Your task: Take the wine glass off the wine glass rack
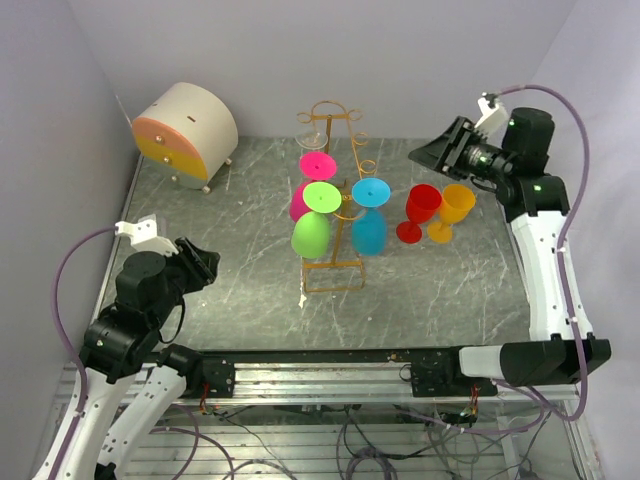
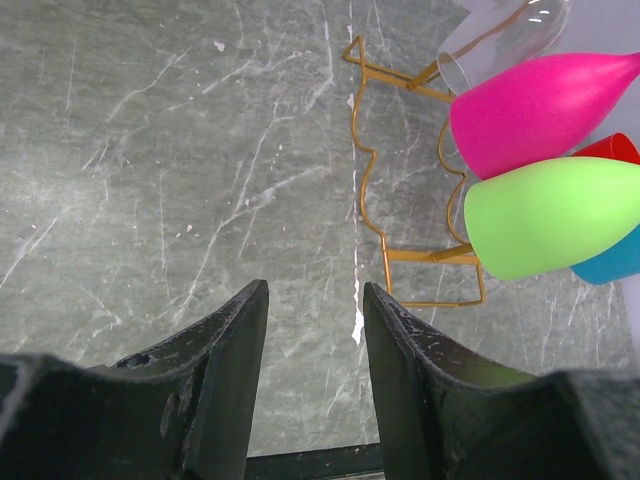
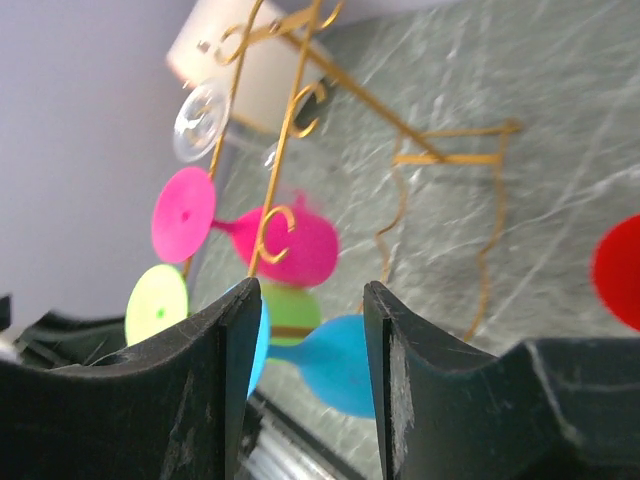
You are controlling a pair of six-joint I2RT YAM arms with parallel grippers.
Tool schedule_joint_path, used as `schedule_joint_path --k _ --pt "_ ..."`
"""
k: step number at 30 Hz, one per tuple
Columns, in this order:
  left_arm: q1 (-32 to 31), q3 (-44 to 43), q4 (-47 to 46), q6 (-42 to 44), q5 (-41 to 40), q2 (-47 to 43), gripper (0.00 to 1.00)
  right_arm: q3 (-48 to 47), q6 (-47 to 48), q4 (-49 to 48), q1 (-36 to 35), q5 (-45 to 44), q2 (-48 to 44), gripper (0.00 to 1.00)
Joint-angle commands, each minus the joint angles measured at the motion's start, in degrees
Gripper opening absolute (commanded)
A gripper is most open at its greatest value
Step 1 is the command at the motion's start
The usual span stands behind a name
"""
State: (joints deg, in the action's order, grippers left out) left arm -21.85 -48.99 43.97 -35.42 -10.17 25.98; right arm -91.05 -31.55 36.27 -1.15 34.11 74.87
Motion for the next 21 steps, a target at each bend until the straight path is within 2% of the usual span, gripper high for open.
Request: schedule_joint_path --k 1,5,13,21 --pt "-0.21 -0.03 -1.28 -0.42 -2.08 -0.50 0.54 1.28 -2.39 -1.16 -4.98 9.81 1.85 0.45" --pt "-0.21 -0.10 -1.01 -0.53 -2.29 -0.23 0.54 1.89 -0.92 1.15 -8.27 6.28 1.23 0.43" --pt "-0.21 -0.13 -0.74 -0.79 -2.72 0.22 0.54 3.78 1.27 4.35 -9.03 4.77 -1.12 0.40" --pt "-0.20 -0.14 -0.72 -0.92 -2.87 1.00 0.54 6.88 0.24 2.85 -9.14 8.09 -3.13 0.35"
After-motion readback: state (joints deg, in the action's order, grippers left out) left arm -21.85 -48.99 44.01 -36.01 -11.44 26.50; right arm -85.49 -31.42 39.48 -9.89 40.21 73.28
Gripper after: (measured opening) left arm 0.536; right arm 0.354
